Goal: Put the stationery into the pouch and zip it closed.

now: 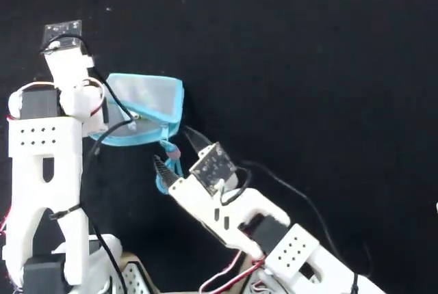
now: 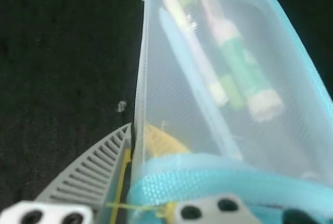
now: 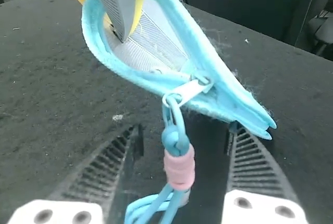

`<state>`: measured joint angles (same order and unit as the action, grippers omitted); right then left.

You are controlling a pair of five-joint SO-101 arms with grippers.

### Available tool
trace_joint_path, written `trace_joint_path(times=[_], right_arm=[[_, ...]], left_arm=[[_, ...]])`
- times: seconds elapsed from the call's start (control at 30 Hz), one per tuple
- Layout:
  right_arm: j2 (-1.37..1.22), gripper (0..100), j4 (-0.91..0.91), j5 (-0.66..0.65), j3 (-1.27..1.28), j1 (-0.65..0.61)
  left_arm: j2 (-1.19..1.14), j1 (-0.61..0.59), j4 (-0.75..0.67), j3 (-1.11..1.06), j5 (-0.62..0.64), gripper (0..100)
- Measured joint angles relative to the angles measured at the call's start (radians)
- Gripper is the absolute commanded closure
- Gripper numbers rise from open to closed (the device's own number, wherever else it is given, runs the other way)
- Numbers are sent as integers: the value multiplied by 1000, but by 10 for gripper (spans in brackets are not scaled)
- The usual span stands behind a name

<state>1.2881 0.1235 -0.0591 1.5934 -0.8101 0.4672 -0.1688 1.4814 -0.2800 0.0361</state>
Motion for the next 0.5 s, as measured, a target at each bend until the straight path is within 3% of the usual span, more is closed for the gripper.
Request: trace_joint_path(times=[0.13,0.33,0.5], right_arm=[[0,770,0,0,0,17],[0,986,0,0,0,26],[-2,988,0,0,0,103]], left_arm=[[0,29,6,0,2,970],[0,29,6,0,0,970],[0,28,6,2,-2,970]])
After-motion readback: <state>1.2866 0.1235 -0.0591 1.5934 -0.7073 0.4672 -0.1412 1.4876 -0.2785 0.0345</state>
